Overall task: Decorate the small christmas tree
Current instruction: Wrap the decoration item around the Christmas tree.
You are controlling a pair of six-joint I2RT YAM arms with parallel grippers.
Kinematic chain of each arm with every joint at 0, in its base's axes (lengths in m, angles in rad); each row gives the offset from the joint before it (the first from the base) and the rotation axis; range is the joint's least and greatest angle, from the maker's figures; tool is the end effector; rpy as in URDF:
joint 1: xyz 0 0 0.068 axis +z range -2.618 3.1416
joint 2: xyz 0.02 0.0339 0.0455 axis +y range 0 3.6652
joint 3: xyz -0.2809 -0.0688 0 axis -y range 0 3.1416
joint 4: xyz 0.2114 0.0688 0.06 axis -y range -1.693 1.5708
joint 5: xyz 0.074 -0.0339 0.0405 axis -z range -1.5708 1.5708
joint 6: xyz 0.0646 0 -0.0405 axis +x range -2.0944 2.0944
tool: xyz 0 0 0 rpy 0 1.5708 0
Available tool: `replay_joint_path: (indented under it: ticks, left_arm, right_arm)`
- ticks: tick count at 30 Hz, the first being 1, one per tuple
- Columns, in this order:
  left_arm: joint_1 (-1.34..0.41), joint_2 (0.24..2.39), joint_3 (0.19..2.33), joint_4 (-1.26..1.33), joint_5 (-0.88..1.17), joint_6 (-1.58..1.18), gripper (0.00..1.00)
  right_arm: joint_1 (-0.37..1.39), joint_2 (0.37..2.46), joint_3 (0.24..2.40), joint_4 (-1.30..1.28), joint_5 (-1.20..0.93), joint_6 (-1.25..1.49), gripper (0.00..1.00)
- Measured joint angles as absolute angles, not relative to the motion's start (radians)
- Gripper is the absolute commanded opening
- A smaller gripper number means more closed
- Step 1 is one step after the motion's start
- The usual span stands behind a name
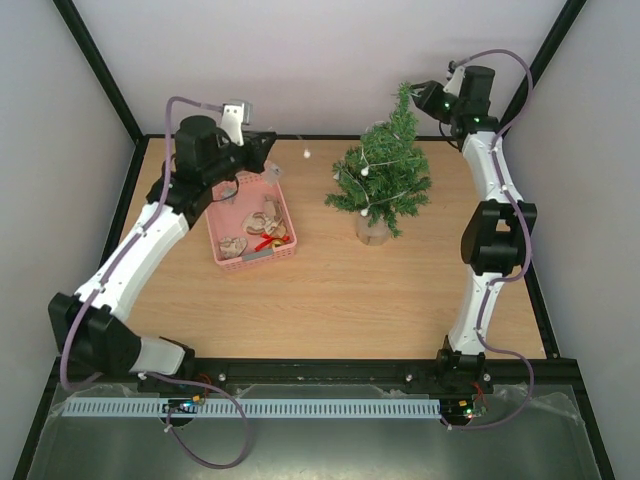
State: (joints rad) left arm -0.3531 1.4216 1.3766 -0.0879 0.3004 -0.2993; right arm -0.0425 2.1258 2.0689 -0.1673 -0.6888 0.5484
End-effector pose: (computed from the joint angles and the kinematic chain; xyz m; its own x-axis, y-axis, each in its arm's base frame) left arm 0.2999 -0.1309 0.4237 -0.2973 -0.1906 -0.9356 0.5419 0.7730 -0.3297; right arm 0.5046 0.0196 0.3726 -0.4952 0.4239 -0.7583 -0.3846 0.6758 0.6289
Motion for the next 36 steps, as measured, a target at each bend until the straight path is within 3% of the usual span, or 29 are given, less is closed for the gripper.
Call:
replay_joint_path:
  ticks: [12, 26, 36]
  left_arm:
    - [-0.353, 1.279, 1.27, -0.019, 0.485, -0.456, 0.03]
    - [-0.352, 1.48, 1.582, -0.048, 0.311, -0.339, 0.02]
    - [-0.356, 1.55, 1.701, 0.112, 0.425, -0.465, 0.02]
  right_arm:
    - [-0.044, 1.995, 2.001, -0.447, -0.612, 0.432, 0.44]
    - [-0.04, 1.558, 1.86, -0.496, -0.471, 0.376, 0.48]
    - [0.032, 1.354, 1.61, -0.465, -0.473, 0.373, 0.48]
